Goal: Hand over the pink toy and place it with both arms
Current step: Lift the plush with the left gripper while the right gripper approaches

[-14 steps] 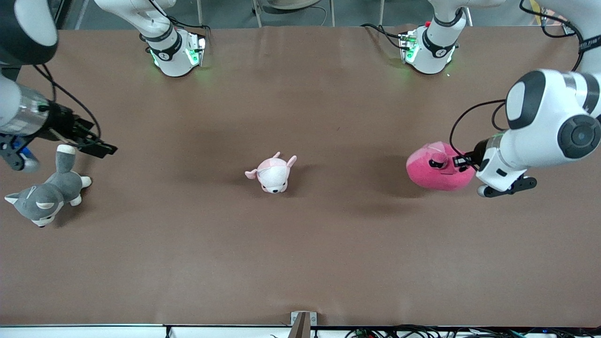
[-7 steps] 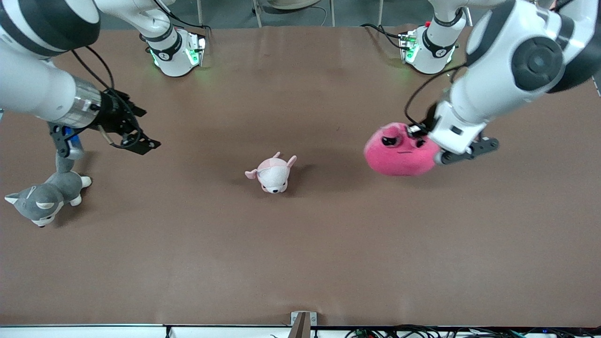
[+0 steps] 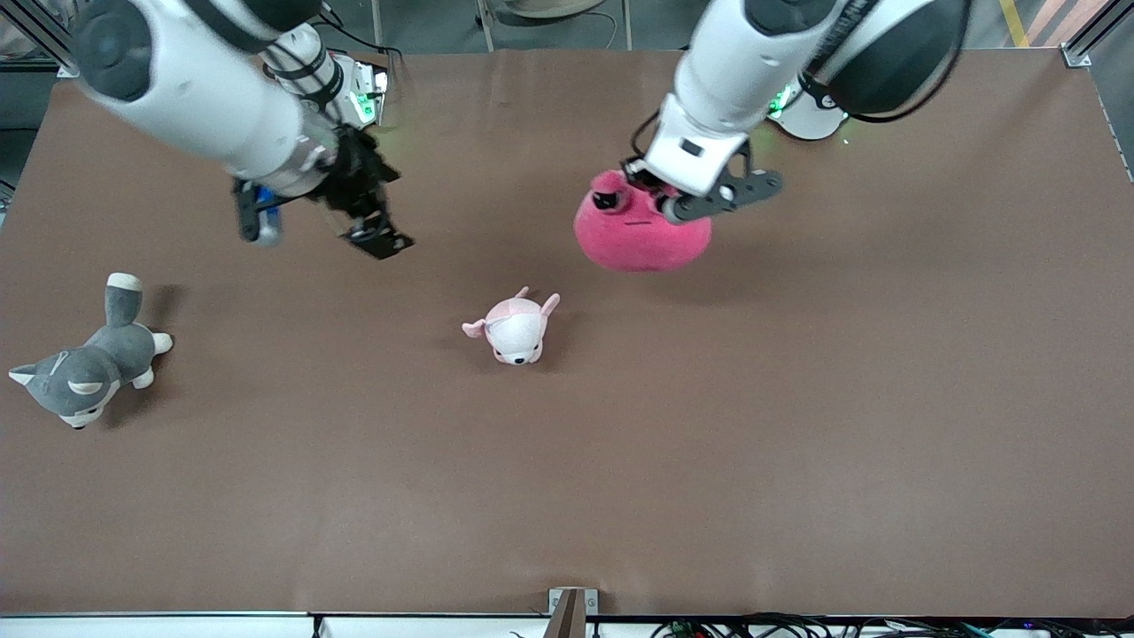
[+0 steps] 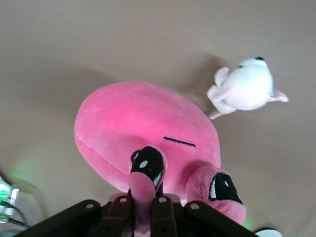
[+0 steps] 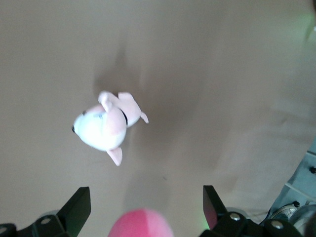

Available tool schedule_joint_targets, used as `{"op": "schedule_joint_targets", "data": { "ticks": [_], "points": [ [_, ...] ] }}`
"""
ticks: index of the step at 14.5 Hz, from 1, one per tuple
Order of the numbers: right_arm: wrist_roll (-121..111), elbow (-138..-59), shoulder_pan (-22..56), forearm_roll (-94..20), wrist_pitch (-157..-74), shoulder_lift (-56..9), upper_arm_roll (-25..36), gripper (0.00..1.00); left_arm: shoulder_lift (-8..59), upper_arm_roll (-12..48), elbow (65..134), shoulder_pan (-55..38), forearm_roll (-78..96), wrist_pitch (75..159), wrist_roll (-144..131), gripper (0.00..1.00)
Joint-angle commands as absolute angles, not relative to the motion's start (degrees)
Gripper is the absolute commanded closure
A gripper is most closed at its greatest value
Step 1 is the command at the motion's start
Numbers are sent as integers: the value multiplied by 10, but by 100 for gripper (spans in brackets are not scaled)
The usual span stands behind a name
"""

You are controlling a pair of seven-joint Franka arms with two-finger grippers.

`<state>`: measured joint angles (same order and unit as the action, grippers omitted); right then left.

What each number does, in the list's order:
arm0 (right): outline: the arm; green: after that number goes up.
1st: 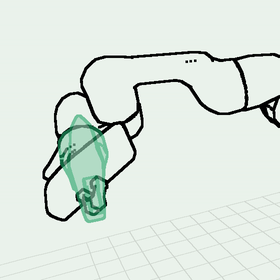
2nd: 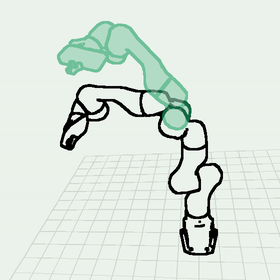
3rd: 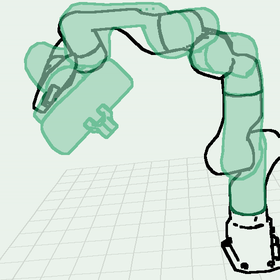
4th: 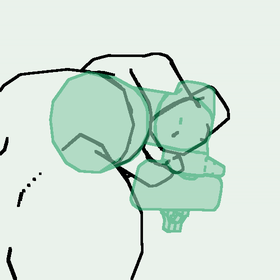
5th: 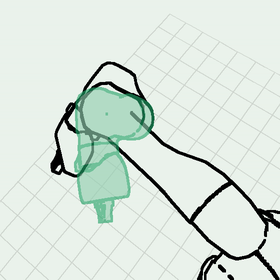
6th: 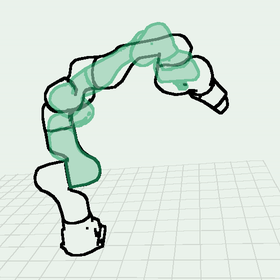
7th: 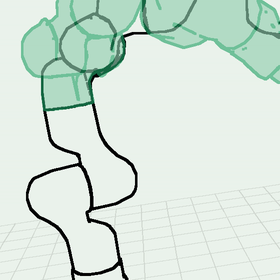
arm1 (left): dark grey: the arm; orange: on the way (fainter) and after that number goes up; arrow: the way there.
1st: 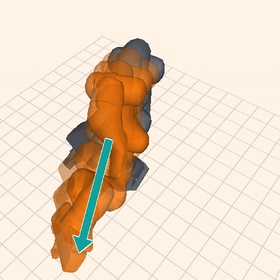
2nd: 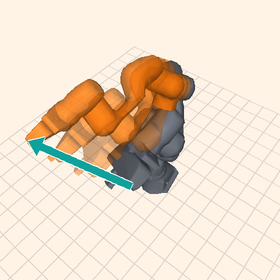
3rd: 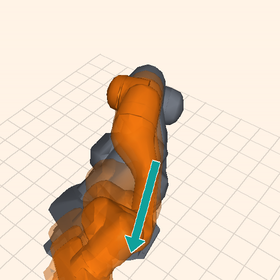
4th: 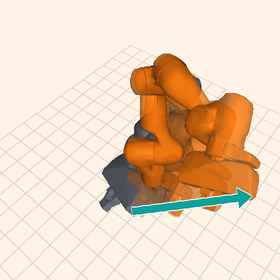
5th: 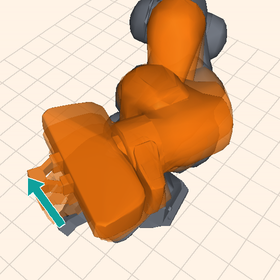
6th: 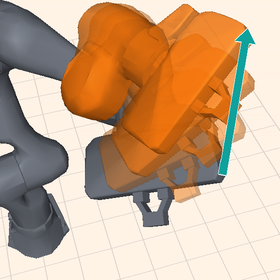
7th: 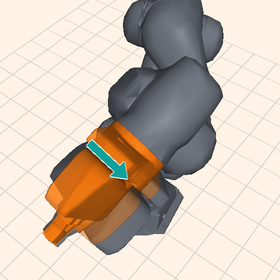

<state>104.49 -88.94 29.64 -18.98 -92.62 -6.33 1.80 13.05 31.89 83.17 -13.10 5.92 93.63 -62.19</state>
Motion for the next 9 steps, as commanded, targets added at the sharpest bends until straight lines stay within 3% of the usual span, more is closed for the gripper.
{"op": "schedule_joint_targets", "data": {
  "ticks": [1,6,9],
  "points": [
    [1095,-903,340,-198,-946,-54,25,0,149,319,811,-169,58,977,-671,89],
    [1142,-913,388,-198,-975,-54,25,1,172,318,811,-214,57,1048,-707,89],
    [1147,-925,403,-198,-992,-54,26,7,179,317,811,-227,52,1069,-713,89]
  ]
}}
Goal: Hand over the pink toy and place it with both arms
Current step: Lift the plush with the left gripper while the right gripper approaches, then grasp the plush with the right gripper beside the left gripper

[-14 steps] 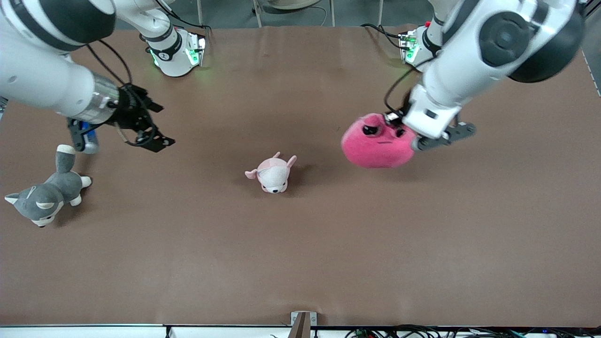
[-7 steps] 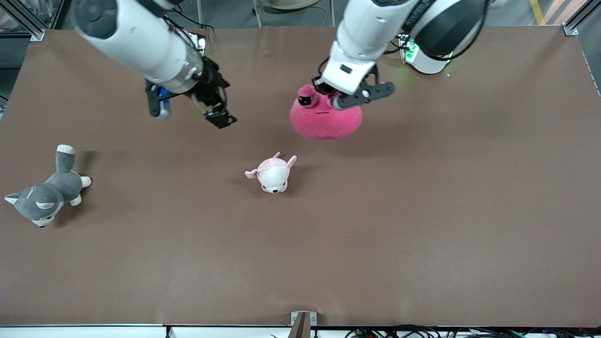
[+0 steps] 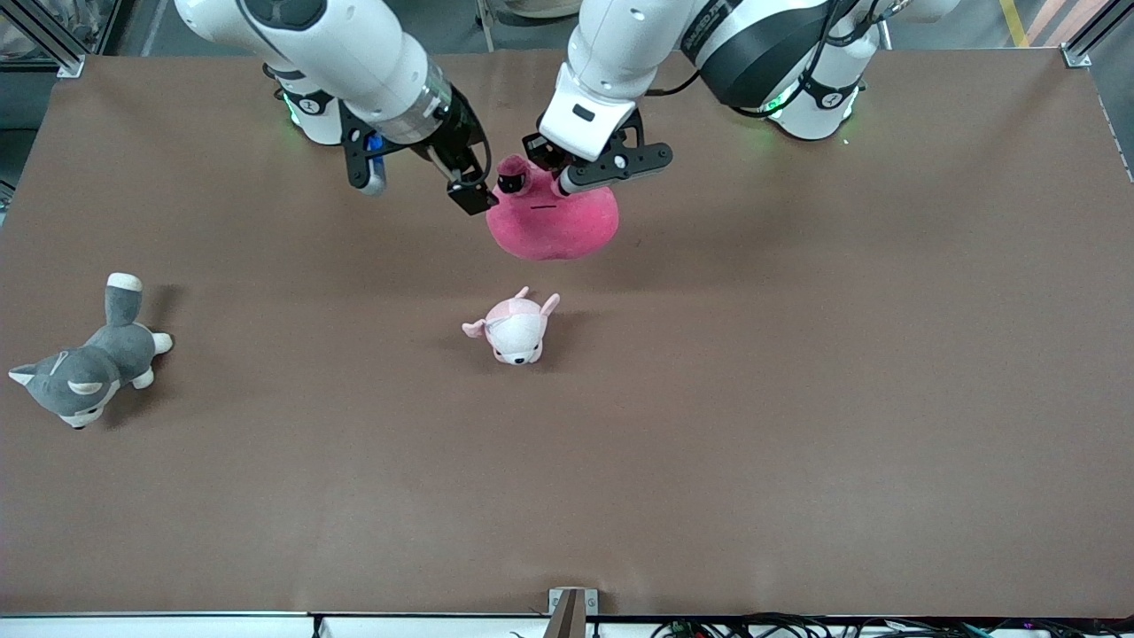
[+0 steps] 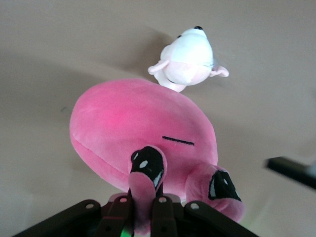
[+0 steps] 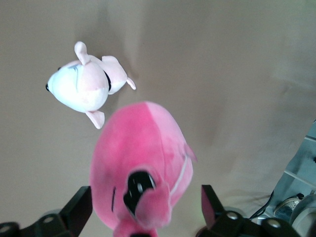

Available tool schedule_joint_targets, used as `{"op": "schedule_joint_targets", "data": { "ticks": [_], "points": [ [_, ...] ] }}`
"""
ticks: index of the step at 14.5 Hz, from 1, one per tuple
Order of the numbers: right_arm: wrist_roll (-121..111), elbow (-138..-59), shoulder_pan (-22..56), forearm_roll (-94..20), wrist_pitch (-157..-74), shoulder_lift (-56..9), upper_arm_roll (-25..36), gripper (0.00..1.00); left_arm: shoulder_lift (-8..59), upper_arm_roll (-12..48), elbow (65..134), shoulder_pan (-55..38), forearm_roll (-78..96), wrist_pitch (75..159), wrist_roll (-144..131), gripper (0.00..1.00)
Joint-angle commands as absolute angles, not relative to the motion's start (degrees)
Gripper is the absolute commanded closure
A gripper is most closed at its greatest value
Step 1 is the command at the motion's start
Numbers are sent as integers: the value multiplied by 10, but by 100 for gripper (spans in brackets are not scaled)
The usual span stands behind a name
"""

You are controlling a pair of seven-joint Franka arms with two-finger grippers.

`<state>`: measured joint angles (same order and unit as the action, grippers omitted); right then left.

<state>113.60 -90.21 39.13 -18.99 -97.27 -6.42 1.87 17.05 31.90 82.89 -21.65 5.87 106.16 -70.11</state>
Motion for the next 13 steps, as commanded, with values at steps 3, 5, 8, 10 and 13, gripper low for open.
{"op": "schedule_joint_targets", "data": {
  "ticks": [3,5,8,10,13],
  "points": [
    [1147,-934,410,-196,-1006,-54,25,18,183,316,811,-227,52,1070,-713,89],
    [1146,-942,411,-194,-1011,-54,25,23,183,316,811,-227,52,1070,-713,89],
    [1143,-947,411,-192,-1012,-54,25,43,183,316,811,-228,51,1071,-713,89],
    [1141,-947,411,-192,-1011,-54,26,74,184,316,811,-228,51,1070,-712,89],
    [1141,-946,410,-192,-1012,-54,26,99,187,316,811,-228,47,1070,-712,89]
  ]
}}
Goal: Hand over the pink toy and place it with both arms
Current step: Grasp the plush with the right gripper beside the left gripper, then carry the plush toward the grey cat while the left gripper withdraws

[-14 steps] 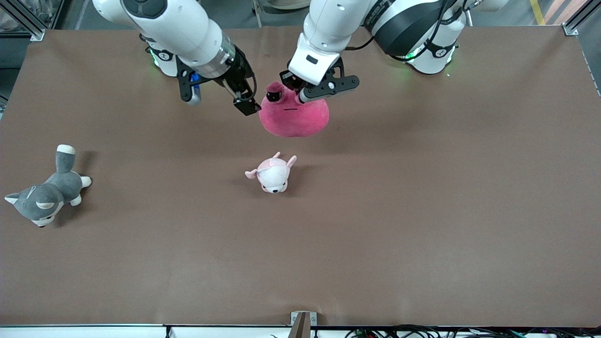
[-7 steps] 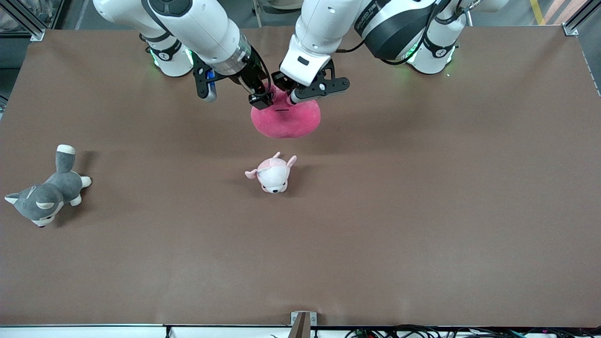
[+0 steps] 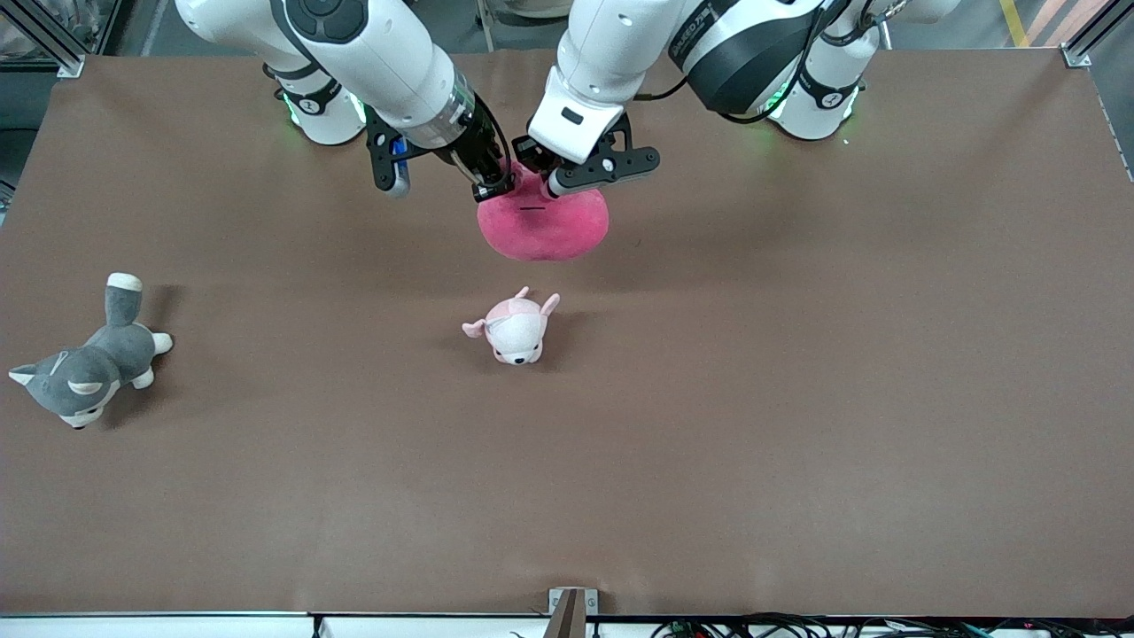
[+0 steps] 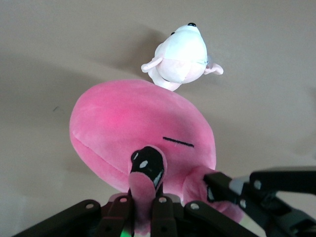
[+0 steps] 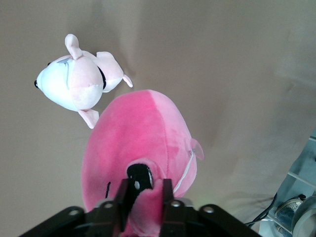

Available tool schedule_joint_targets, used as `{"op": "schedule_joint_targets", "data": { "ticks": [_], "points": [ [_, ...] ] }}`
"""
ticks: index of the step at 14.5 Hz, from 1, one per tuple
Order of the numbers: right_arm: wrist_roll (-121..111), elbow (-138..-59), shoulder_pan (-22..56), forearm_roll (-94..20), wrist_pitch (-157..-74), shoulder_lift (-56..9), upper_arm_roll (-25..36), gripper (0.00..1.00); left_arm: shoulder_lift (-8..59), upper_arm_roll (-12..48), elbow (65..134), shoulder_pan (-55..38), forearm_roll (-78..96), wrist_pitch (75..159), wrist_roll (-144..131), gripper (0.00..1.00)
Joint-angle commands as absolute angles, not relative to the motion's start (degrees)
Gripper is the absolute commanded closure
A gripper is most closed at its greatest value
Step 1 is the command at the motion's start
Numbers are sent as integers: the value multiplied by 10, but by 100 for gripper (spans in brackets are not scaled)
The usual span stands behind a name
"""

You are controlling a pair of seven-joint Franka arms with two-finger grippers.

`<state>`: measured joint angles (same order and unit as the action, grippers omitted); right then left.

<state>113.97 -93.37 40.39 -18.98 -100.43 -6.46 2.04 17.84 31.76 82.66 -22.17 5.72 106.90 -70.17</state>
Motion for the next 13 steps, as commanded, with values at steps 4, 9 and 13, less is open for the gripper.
{"op": "schedule_joint_targets", "data": {
  "ticks": [4,9,13],
  "points": [
    [1118,-941,397,-192,-1006,-43,31,100,188,317,811,-228,40,1070,-712,87],
    [1000,-946,329,-193,-938,-4,31,100,180,316,800,-224,40,1070,-706,0],
    [864,-974,240,-193,-891,3,32,100,150,312,788,-200,7,1057,-700,0]
  ]
}}
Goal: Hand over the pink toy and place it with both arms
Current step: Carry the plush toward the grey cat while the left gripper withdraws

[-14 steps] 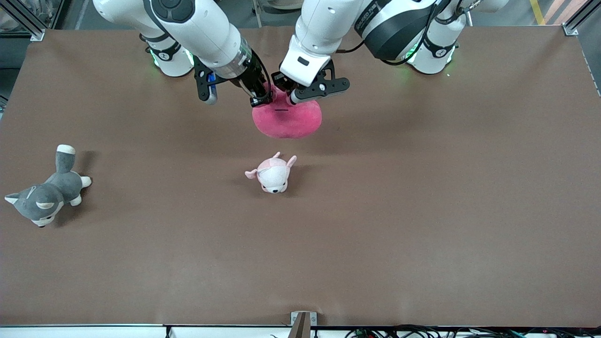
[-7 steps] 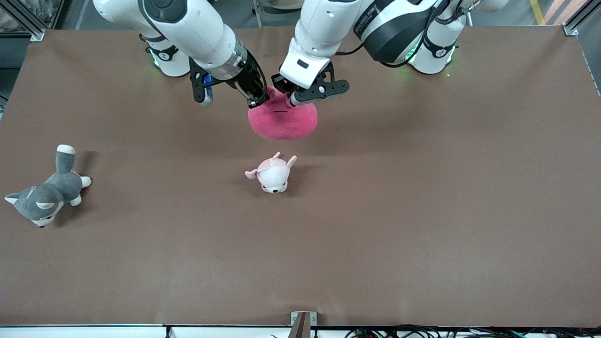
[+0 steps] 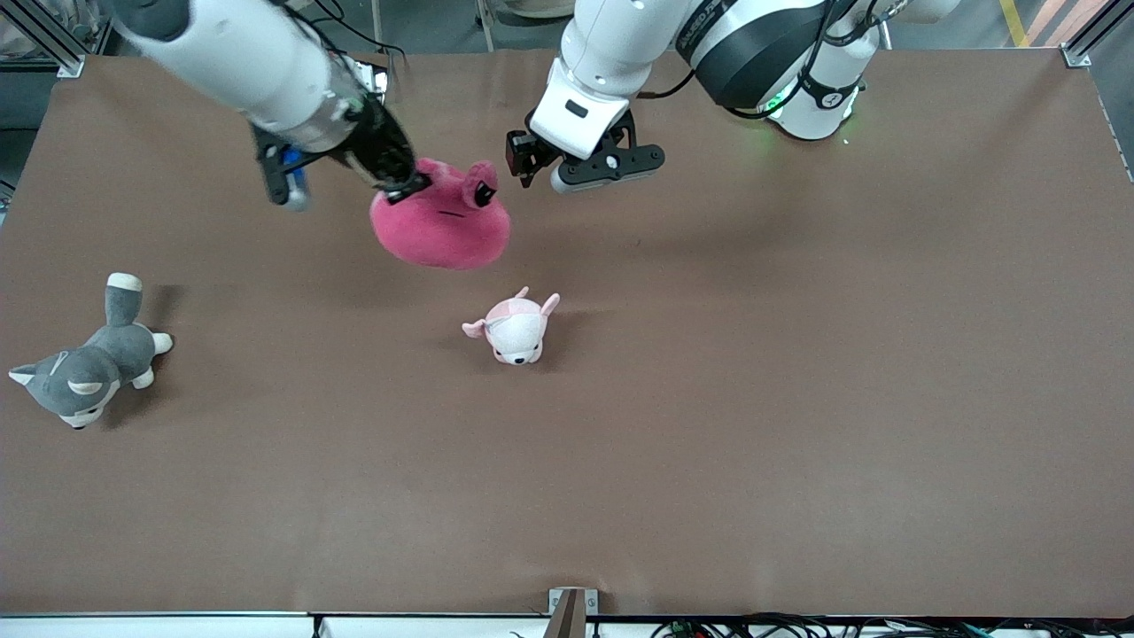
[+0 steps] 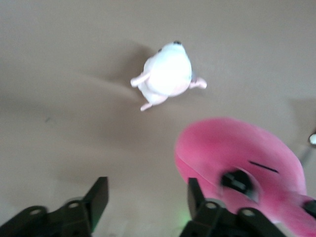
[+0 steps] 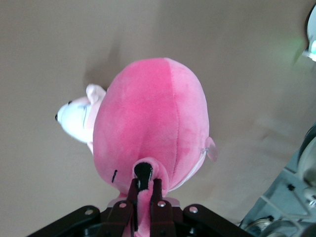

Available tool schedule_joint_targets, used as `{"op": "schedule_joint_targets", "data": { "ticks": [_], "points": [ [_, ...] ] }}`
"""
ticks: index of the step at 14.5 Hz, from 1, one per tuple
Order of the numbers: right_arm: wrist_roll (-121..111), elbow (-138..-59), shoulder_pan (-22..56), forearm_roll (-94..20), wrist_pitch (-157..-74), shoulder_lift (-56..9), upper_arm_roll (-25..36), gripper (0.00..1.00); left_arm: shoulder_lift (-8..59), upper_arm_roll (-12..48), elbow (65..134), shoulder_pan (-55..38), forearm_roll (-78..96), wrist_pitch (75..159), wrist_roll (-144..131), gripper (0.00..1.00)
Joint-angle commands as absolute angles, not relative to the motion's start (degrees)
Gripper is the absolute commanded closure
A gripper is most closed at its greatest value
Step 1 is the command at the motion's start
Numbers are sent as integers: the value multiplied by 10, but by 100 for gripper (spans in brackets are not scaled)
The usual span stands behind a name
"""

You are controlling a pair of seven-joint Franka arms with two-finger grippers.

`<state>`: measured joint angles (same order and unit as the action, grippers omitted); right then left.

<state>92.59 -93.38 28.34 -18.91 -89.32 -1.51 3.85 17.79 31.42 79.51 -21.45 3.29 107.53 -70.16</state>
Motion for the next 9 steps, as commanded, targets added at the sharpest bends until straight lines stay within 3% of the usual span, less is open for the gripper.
{"op": "schedule_joint_targets", "data": {
  "ticks": [1,9],
  "points": [
    [825,-992,216,-192,-891,8,32,100,132,313,791,-186,-1,1049,-687,0],
    [478,-1150,-3,-191,-948,7,33,100,50,313,791,-25,1,866,-409,0]
  ]
}}
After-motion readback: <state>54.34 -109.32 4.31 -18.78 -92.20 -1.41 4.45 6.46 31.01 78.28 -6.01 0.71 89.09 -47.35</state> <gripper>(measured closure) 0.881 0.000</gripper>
